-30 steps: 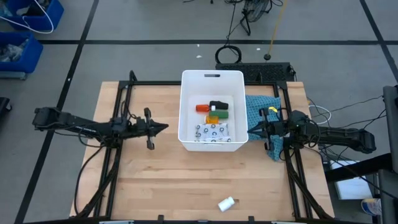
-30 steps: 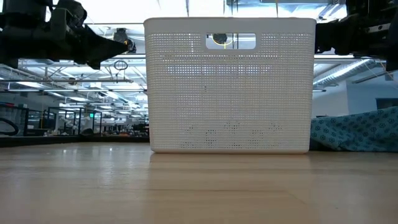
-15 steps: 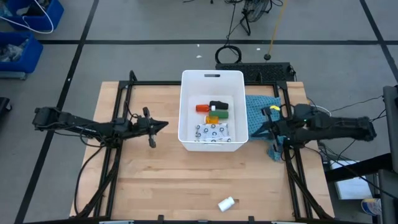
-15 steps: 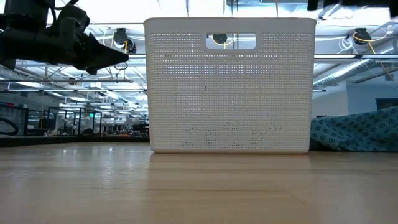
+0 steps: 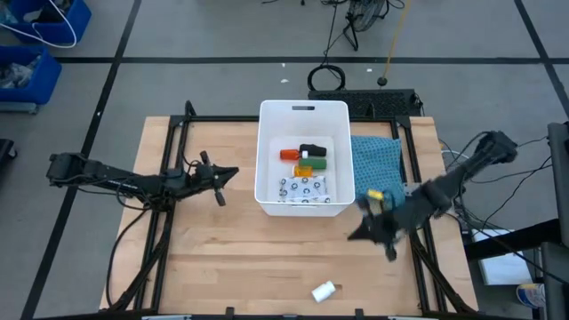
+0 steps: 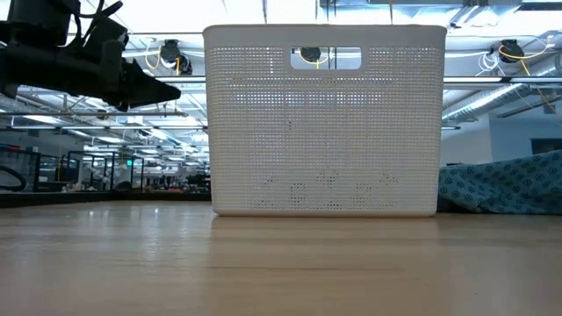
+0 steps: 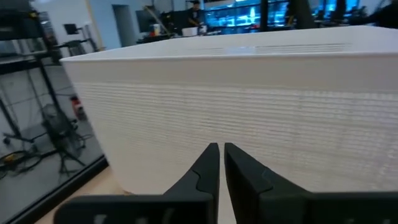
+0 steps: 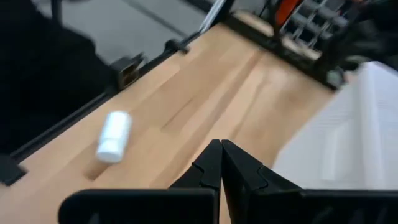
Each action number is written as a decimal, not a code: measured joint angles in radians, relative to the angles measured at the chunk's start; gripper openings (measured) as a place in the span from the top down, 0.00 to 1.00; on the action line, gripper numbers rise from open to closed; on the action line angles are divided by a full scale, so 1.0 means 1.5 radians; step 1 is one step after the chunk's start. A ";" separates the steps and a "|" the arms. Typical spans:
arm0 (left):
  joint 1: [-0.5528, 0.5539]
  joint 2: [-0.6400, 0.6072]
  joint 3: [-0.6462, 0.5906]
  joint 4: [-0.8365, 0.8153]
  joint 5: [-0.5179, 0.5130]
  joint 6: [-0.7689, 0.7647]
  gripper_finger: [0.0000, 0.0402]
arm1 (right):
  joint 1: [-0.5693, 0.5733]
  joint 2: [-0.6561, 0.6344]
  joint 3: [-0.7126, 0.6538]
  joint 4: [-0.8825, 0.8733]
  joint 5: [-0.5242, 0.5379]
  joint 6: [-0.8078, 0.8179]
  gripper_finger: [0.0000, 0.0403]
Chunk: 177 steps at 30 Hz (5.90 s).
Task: Pick & place medical supplies in basket/bin
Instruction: Put the white medicine bottle into the white bin
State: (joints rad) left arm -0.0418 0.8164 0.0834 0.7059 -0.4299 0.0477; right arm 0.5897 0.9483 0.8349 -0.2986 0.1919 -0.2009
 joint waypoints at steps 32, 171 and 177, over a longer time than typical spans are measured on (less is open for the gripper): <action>0.000 0.000 0.000 -0.075 -0.021 -0.144 0.91 | 0.187 0.458 0.004 0.382 0.095 0.229 0.37; 0.001 0.001 0.000 -0.072 -0.012 -0.011 0.91 | -0.616 0.108 0.158 0.151 -0.118 -0.237 0.59; 0.001 0.001 0.000 -0.074 -0.012 -0.011 0.91 | -0.695 0.271 0.209 0.116 -0.282 -0.269 0.59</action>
State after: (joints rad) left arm -0.0406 0.8173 0.0837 0.5953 -0.4473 0.0311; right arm -0.4532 1.3554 1.1480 -0.1252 -0.2312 -0.6046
